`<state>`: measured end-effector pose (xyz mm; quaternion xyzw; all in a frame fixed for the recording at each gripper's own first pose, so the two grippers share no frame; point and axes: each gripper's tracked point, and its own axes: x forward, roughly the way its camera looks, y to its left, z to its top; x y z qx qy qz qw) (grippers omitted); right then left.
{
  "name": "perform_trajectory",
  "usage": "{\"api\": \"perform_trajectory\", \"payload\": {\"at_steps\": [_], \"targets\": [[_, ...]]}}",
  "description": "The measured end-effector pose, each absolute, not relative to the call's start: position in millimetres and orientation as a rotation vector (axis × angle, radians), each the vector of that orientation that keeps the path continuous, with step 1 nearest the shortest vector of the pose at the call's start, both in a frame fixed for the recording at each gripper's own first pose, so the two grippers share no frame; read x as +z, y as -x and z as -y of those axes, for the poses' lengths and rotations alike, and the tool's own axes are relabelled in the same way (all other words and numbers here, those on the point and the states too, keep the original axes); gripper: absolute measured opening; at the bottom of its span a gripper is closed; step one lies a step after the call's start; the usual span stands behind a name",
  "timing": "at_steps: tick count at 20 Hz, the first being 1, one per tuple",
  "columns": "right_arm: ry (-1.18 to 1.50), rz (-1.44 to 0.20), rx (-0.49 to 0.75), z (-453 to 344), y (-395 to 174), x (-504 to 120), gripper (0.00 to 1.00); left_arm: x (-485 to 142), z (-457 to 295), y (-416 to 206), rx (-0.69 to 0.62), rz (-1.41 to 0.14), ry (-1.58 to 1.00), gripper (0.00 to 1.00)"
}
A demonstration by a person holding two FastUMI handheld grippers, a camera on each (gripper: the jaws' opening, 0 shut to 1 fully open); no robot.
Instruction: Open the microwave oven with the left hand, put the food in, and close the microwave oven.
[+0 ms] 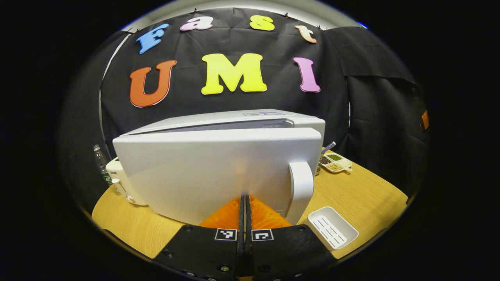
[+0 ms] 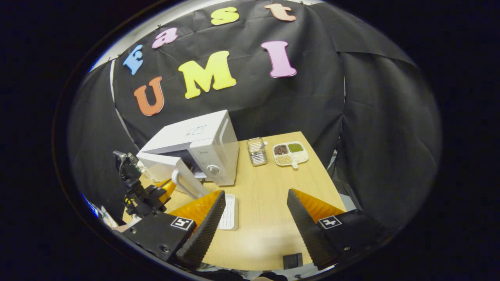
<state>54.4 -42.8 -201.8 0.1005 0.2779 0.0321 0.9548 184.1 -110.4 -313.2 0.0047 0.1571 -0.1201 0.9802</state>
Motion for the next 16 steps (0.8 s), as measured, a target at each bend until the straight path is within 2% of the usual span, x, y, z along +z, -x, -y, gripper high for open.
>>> {"api": "perform_trajectory", "payload": {"at_steps": [1,2,3,16], "targets": [[-0.207,-0.563,0.060,48,-57,-201,1.00,-315,114,-193,-0.237,-0.322,-0.005,0.00],[-0.207,-0.563,0.056,52,-59,-201,0.90,-316,116,-200,-0.231,-0.325,-0.003,0.00],[-0.208,-0.564,0.050,56,-61,-202,1.00,-317,118,-206,-0.227,-0.327,-0.003,0.00],[-0.235,-0.581,0.037,73,-65,-204,1.00,-318,137,-237,-0.187,-0.351,0.001,0.00]]}}
